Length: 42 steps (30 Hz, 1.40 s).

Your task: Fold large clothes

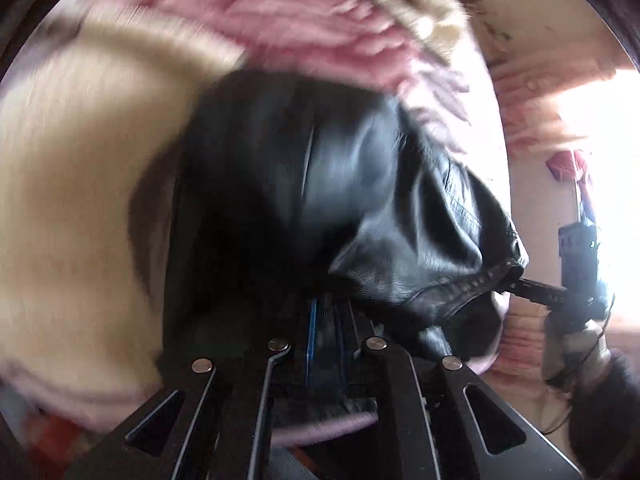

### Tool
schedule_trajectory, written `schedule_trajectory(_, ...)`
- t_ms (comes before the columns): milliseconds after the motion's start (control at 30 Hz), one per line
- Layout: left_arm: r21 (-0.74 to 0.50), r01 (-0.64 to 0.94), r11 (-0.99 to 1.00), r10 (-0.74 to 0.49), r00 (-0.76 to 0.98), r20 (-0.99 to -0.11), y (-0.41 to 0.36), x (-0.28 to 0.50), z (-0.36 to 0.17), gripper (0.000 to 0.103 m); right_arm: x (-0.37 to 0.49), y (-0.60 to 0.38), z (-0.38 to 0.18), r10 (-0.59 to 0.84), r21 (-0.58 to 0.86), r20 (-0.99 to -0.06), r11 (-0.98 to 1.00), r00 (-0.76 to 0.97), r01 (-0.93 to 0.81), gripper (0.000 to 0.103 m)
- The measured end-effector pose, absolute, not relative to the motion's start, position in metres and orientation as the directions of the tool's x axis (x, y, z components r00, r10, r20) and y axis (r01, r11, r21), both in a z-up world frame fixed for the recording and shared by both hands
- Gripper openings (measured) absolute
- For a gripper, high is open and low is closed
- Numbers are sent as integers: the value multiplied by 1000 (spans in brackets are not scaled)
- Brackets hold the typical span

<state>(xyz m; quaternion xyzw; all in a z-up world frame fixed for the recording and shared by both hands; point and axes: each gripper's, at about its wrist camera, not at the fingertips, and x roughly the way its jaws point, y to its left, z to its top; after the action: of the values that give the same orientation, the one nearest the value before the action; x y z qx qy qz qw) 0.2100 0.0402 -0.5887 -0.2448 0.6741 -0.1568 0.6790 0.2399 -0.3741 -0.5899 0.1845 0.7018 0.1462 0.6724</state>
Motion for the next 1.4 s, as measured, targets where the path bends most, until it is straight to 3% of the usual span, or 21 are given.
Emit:
schedule_trajectory(67, -593, -192, 782, -596, 50, -801, 53, 196, -581, 9, 232, -377, -590, 478, 475, -878, 877, -26, 73, 15)
schedule_trajectory(100, -602, -221, 767, -607, 53, -793, 59, 189, -574, 18, 228, -379, -585, 485, 482, -874, 873, -20, 76, 19)
schedule_trajectory(133, -607, -248, 755, -613, 62, -788, 67, 186, -567, 46, 224, -382, -577, 482, 481, -876, 874, -9, 68, 24)
schedule_trajectory(167, -610, -264, 747, -615, 77, -785, 73, 185, -562, 64, 219, -385, -570, 484, 483, -875, 874, -3, 60, 43)
schedule_trajectory(200, -628, -280, 726, -624, 117, -773, 82, 187, -553, 75, 214, -388, -562, 483, 482, -876, 874, 0, 56, 79)
schedule_trajectory(233, -643, -288, 710, -632, 142, -762, 88, 190, -550, 75, 209, -391, -557, 476, 475, -880, 878, -2, 58, 97)
schedule_trajectory(267, -642, -294, 708, -628, 155, -763, 92, 196, -550, 75, 203, -396, -549, 469, 469, -883, 881, 2, 59, 103)
schedule_trajectory(367, -625, -285, 726, -599, 184, -780, 99, 235, -549, 75, 195, -419, -534, 471, 472, -881, 874, 36, 111, 103)
schedule_trajectory(567, -622, -273, 734, -610, 137, -781, 76, 326, -611, 75, 238, -496, -582, 573, 593, -793, 646, 208, 481, 103)
schedule_trajectory(633, -591, -268, 761, -584, 113, -804, 67, 337, -631, 63, 257, -508, -619, 627, 628, -741, 523, 239, 577, 103)
schedule_trajectory(667, -539, -240, 807, -529, 111, -841, 59, 339, -634, 50, 263, -509, -632, 654, 644, -715, 476, 249, 599, 91)
schedule_trajectory(733, -529, -182, 829, -503, 173, -847, 55, 334, -620, 21, 273, -498, -653, 711, 674, -658, 408, 249, 615, 45)
schedule_trajectory(800, -591, -169, 789, -541, 263, -799, 66, 320, -603, 18, 276, -489, -644, 661, 648, -710, 481, 241, 590, 25)
schedule_trajectory(967, -653, -270, 708, -624, 195, -757, 82, 298, -676, 20, 257, -488, -632, 590, 618, -768, 580, 249, 531, 17)
schedule_trajectory(1067, -699, -289, 654, -673, 201, -712, 90, 298, -674, 25, 257, -482, -665, 586, 558, -794, 600, 160, 573, 24)
schedule_trajectory(1167, -663, -280, 694, -649, 154, -745, 100, 297, -640, 36, 273, -487, -645, 558, 518, -824, 671, 98, 531, 48)
schedule_trajectory(1200, -643, -254, 722, -623, 164, -765, 106, 293, -622, 48, 274, -490, -633, 535, 497, -841, 702, 82, 510, 52)
schedule_trajectory(1233, -625, -233, 745, -602, 169, -780, 107, 290, -609, 67, 274, -492, -618, 475, 446, -877, 758, 66, 476, 56)
schedule_trajectory(1300, -618, -160, 770, -588, 199, -784, 112, 284, -582, 83, 271, -495, -586, 359, 352, -931, 848, 59, 396, 68)
schedule_trajectory(1333, -628, -133, 767, -599, 201, -775, 111, 284, -581, 84, 267, -498, -579, 377, 375, -923, 848, 72, 374, 74)
schedule_trajectory(1400, -642, -122, 757, -617, 188, -764, 109, 287, -594, 84, 266, -502, -583, 481, 477, -873, 804, 84, 354, 100)
